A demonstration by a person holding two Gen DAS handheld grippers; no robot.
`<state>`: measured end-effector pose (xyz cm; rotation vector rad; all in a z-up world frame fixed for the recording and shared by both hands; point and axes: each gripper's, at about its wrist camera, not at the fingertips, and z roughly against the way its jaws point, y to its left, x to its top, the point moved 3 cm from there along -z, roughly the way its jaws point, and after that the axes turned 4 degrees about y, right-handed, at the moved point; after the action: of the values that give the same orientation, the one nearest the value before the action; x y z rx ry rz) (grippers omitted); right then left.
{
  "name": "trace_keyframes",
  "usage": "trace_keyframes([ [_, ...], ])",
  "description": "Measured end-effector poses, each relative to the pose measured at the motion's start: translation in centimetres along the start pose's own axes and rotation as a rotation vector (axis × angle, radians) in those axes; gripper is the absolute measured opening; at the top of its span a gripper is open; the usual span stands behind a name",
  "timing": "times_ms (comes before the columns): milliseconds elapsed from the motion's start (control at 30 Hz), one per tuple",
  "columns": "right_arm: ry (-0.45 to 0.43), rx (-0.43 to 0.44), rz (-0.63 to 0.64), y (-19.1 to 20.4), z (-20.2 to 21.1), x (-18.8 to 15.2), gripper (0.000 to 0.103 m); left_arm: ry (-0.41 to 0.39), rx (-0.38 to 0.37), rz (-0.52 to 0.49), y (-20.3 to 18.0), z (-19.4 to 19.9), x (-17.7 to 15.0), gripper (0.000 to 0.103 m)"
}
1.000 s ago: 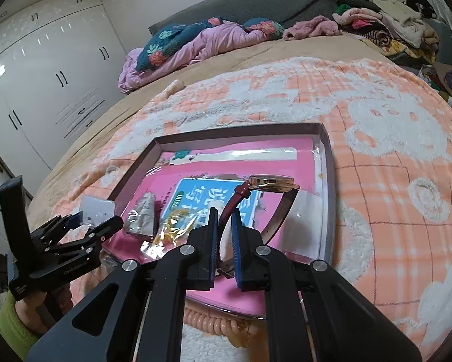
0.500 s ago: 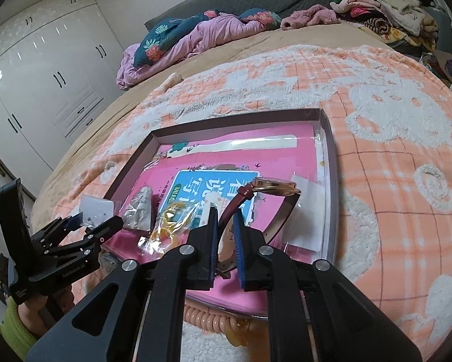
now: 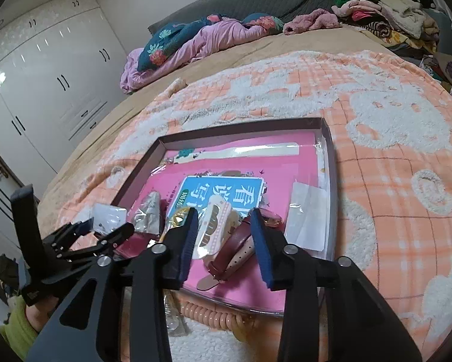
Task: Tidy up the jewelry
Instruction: 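Carry the earring card and watch into the box lid and open both grippers, then withdraw both grippers from the box lid toward the remaining loose items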
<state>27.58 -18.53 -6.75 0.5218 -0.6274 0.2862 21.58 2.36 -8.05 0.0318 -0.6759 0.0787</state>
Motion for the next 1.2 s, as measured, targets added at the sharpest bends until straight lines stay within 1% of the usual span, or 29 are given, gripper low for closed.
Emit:
trace_keyframes([
  [33, -0.007, 0.000, -0.005, 0.0, 0.2, 0.1, 0.040, 0.001, 0.000, 0.000, 0.0, -0.1, 0.0, 0.066],
  [67, -0.012, 0.003, -0.009, 0.0, 0.5, 0.1, 0.044, 0.002, 0.001, -0.001, 0.0, 0.0, 0.0, 0.069],
  [100, -0.016, 0.006, -0.012, -0.1, 0.6, 0.2, 0.048, 0.001, 0.001, -0.002, 0.0, 0.1, -0.1, 0.070],
  [267, -0.048, 0.015, -0.018, 0.0, 2.0, 0.6, 0.058, 0.000, 0.001, 0.001, -0.1, 0.3, -0.1, 0.072],
  [333, -0.066, 0.016, -0.017, 0.2, 2.7, 0.8, 0.062, -0.004, 0.002, 0.001, -0.1, 0.7, -0.1, 0.075],
  [400, -0.082, 0.016, -0.015, 0.2, 3.4, 0.9, 0.067, -0.012, 0.001, 0.004, -0.2, 1.3, 0.0, 0.081],
  [500, -0.107, 0.016, -0.016, 0.2, 4.5, 1.1, 0.071, -0.027, -0.008, 0.014, -0.2, 2.4, 0.2, 0.086],
  [567, -0.121, 0.012, -0.017, 0.2, 5.2, 1.2, 0.073, -0.038, -0.006, 0.017, -0.2, 3.1, 0.4, 0.092],
  [667, -0.139, 0.008, -0.016, 0.1, 6.3, 1.2, 0.073, -0.053, -0.019, 0.030, -0.1, 4.3, 0.8, 0.093],
  [933, -0.179, 0.004, -0.015, -0.1, 8.8, 0.9, 0.073, -0.085, -0.060, 0.063, 0.3, 7.4, 1.1, 0.093],
  [1200, -0.222, 0.009, 0.009, 0.9, 11.4, 0.2, 0.073, -0.123, -0.069, 0.058, 0.0, 10.0, 1.0, 0.093],
])
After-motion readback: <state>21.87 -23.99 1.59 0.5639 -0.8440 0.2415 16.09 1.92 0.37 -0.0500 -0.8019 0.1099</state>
